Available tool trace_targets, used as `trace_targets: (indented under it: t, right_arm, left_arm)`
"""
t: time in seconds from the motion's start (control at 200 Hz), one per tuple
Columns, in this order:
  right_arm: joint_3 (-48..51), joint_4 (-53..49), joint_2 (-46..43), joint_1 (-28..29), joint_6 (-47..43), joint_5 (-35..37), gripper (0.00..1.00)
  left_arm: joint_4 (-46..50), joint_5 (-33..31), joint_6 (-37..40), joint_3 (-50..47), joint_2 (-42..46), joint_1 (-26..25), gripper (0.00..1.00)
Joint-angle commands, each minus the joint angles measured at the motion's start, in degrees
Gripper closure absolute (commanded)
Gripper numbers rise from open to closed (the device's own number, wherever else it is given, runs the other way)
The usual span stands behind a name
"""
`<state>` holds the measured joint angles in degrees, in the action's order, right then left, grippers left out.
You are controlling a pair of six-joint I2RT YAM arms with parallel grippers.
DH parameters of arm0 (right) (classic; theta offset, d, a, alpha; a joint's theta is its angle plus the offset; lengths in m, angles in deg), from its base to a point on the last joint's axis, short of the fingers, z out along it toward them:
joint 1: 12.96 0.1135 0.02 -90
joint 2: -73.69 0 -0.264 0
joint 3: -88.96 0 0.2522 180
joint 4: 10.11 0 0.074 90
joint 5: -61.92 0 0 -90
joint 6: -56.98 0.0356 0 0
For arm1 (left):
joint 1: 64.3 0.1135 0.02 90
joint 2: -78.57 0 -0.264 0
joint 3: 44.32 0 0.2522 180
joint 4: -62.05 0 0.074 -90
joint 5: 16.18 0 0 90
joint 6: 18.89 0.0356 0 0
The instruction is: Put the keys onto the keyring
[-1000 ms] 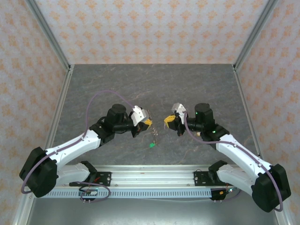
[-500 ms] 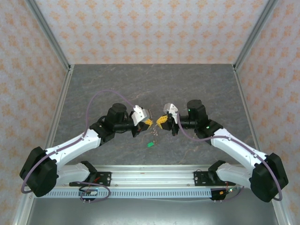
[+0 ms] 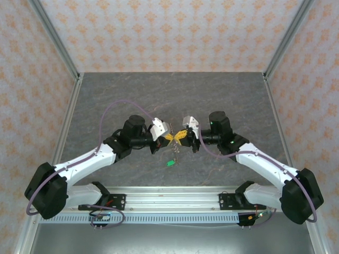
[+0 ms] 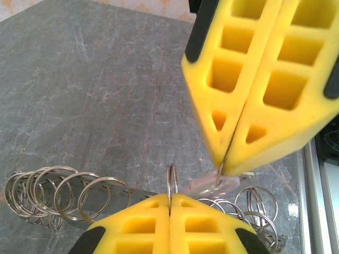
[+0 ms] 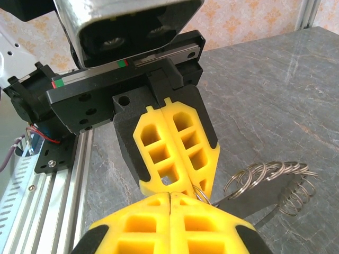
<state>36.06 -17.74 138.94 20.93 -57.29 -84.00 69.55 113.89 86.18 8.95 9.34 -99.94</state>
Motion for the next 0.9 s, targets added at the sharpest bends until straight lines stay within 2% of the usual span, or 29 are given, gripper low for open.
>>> trace_targets:
  t: [0.0, 0.38, 0.616, 0.896]
  right_arm:
    - [-1.87, 3.27, 0.95, 0.33, -1.58, -0.42, 1.0]
    - [-1.48, 5.65, 2.05, 0.54, -2.11, 4.27, 1.0]
    - [-1.93, 3.24, 2.25, 2.32, -4.6, 6.93, 1.0]
    - [-1.13, 1.96, 1.84, 2.5, -6.6, 16.72, 1.0]
  left_arm:
    - [-0.68, 1.32, 0.96, 2.39, -0.26, -0.4, 1.0]
    - [0.02, 1.85, 1.28, 2.44, -0.02, -0.43, 1.0]
    - [0.03, 2.21, 1.44, 2.67, -0.1, -0.48, 1.0]
    - [-0.14, 1.77, 1.62, 1.96, 0.83, -0.48, 1.0]
